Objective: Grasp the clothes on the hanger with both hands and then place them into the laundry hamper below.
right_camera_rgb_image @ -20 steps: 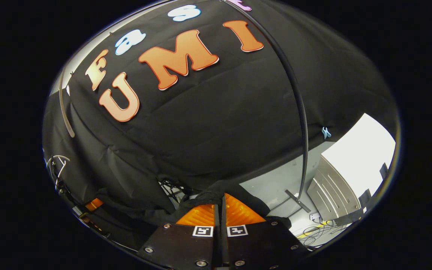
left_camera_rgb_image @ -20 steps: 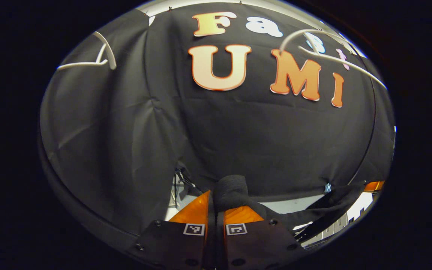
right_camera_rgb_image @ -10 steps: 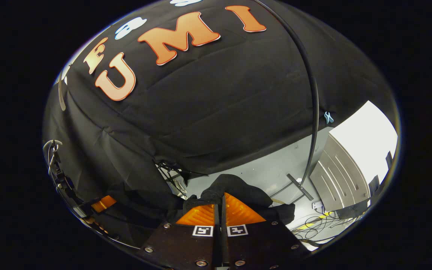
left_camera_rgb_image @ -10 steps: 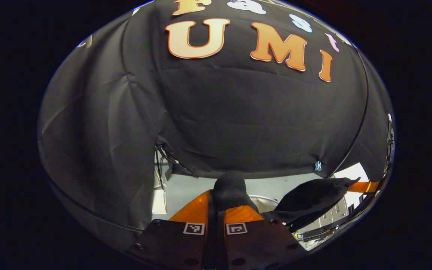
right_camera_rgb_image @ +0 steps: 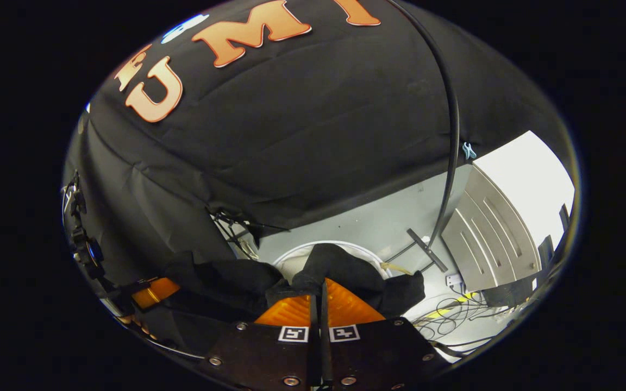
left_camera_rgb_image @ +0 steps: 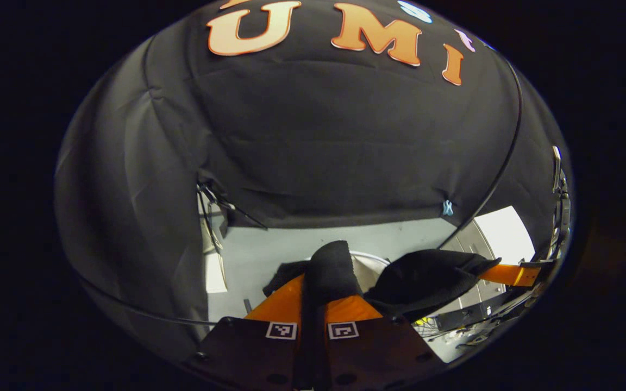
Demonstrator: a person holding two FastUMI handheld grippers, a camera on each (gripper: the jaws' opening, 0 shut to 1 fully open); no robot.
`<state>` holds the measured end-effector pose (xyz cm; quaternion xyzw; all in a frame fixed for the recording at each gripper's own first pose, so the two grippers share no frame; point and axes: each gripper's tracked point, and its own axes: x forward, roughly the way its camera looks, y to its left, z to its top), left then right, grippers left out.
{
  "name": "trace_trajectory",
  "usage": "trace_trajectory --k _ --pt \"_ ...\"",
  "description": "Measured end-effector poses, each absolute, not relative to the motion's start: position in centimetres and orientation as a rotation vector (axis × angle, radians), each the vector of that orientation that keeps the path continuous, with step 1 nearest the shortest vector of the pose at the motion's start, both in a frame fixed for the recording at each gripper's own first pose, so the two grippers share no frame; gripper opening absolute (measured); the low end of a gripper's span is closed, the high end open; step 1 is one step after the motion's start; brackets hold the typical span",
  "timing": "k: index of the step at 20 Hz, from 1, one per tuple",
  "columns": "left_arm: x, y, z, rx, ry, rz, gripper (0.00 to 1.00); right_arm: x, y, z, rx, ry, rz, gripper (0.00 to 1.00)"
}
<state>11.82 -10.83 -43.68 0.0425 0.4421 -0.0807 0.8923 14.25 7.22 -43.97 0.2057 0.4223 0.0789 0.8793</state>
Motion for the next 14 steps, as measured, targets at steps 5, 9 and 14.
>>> trace_trajectory --k 5,9,14 --pt "9.9 -11.8 -47.0 0.088 1.01 -0.178 0.07 13.7 8.2 -46.5 0.404 0.926 0.136 0.04" --pt "8.3 -11.7 -50.1 0.142 1.099 -0.197 0.12 13.2 9.1 -48.8 0.348 0.971 0.142 0.08" --pt "7.0 -10.8 -51.9 0.14 1.167 -0.154 0.17 12.5 9.5 -49.6 0.315 1.034 0.164 0.11"
